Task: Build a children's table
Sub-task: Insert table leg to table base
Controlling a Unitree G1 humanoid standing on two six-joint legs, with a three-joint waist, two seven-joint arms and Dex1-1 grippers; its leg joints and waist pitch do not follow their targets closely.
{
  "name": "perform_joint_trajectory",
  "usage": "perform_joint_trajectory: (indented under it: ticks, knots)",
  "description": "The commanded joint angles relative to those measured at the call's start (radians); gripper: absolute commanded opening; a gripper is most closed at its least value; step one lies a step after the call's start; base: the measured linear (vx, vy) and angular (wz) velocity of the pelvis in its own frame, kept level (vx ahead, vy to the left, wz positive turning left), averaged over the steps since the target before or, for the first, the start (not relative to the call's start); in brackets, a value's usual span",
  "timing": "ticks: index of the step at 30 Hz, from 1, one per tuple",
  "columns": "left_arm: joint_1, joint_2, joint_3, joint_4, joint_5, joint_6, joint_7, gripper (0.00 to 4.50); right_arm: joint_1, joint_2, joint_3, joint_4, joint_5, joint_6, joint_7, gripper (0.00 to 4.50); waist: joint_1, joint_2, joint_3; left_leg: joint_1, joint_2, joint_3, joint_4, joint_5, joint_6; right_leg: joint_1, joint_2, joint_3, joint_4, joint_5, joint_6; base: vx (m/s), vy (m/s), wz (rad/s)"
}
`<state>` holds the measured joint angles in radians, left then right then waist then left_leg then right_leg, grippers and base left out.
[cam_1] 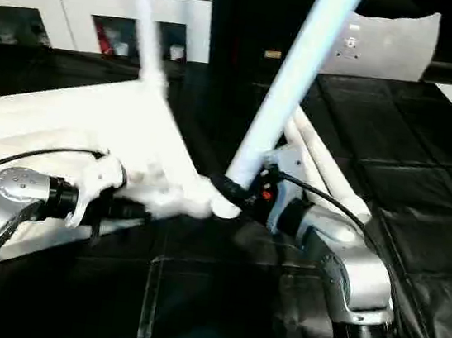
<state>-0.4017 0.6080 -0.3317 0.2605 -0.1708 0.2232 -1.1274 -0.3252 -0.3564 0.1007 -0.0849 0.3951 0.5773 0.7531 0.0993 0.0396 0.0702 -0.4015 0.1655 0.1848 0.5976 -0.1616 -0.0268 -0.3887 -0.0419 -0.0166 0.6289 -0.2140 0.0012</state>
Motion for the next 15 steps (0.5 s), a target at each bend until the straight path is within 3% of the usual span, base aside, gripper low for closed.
perform_joint_trajectory:
  ticks: [1, 5, 12, 13, 15]
  knots:
    - [0.002, -0.011, -0.058, -0.039, 0.001, -0.033, -0.086, 0.00, -0.013, -0.020, 0.024, 0.012, -0.014, -0.017, 0.037, 1.91, -0.008, 0.011, -0.059, 0.045, 0.065, -0.031, -0.081, -0.305, -0.050, 0.014, -0.094, 0.045, -0.084, -0.206, -0.196, 0.000, 0.000, 0.00]
    - [-0.004, -0.018, -0.070, -0.050, 0.015, -0.066, -0.097, 0.00, -0.023, -0.036, 0.047, 0.030, -0.029, -0.018, 0.058, 1.91, 0.000, 0.006, -0.057, 0.047, 0.068, -0.032, -0.084, -0.335, -0.060, 0.013, -0.099, 0.047, -0.087, -0.261, -0.191, 0.000, 0.000, 0.00]
    - [-0.012, -0.011, -0.090, -0.027, 0.080, -0.130, -0.071, 0.00, -0.026, -0.045, 0.076, 0.031, -0.033, 0.002, 0.083, 1.91, -0.004, 0.002, -0.055, 0.044, 0.068, -0.032, -0.084, -0.330, -0.053, 0.013, -0.101, 0.048, -0.091, -0.293, -0.177, 0.000, 0.000, 0.00]
    - [-0.029, -0.020, -0.084, 0.006, 0.112, -0.132, -0.026, 0.00, -0.023, -0.051, 0.086, 0.029, -0.036, 0.006, 0.089, 1.91, -0.004, -0.002, -0.055, 0.044, 0.068, -0.031, -0.085, -0.330, -0.051, 0.011, -0.100, 0.048, -0.092, -0.297, -0.177, 0.000, 0.000, 0.00]
    - [-0.059, -0.034, -0.072, 0.064, 0.156, -0.131, 0.044, 0.00, -0.020, -0.061, 0.099, 0.026, -0.041, 0.014, 0.095, 1.91, 0.000, 0.002, -0.051, 0.053, 0.068, -0.030, -0.082, -0.360, -0.056, 0.003, -0.100, 0.049, -0.098, -0.347, -0.169, 0.000, 0.000, 0.00]
